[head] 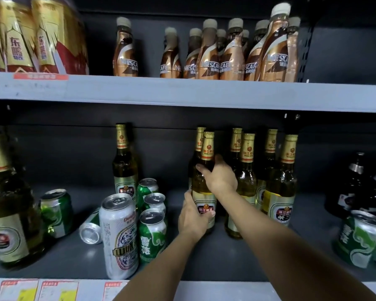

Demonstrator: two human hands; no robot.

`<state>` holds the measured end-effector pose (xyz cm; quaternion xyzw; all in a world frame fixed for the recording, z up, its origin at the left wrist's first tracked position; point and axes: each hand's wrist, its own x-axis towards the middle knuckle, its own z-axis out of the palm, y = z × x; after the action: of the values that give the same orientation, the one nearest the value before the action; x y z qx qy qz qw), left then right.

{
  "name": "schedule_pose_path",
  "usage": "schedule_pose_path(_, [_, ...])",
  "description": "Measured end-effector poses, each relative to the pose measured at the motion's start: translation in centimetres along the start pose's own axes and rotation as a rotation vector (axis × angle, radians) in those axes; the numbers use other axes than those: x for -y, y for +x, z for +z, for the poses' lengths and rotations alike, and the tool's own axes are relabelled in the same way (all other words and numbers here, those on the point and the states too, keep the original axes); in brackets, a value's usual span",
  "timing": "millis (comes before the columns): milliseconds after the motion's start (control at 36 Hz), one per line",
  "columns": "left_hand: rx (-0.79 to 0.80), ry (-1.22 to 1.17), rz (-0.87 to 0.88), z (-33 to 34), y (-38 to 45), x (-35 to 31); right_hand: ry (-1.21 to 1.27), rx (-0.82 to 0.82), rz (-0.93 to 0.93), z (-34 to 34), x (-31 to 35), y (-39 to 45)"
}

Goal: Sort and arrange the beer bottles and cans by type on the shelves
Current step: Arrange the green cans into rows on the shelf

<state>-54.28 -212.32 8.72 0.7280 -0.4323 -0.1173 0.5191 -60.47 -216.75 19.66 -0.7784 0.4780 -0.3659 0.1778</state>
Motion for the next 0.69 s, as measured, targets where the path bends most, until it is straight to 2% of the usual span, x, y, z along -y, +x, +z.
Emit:
schedule_pose_path(167, [-0.046,-0.034,-0.004,0.7,-1.2,-0.2,-0.005,-0.032,-0.004,0.8,0.4,-1.3])
schedule_pose_path(333, [-0.066,0.005,-0.026,0.6,-4.4,-0.6,-0.161,-0.165,-0.193,0.1,0.0,-4.7])
schedule_pose_path(417, [-0.082,0.066,-0.034,0.0,-6.7,-0.7,-0.183,-0.154,-0.248,-0.5,-0.6,-6.6])
schedule_pose_path(583, [-0.122,0.147,0.094,-2.3,-11.5,-0.4,-0.174,-0.091,-0.354,-1.4,-0.6,-10.4])
schedule_pose_path(694, [-0.135,0.373,0.197,-5.6,-14.4,-0.1,-0.089,-0.072,-0.469,-1.0,1.3,-13.2])
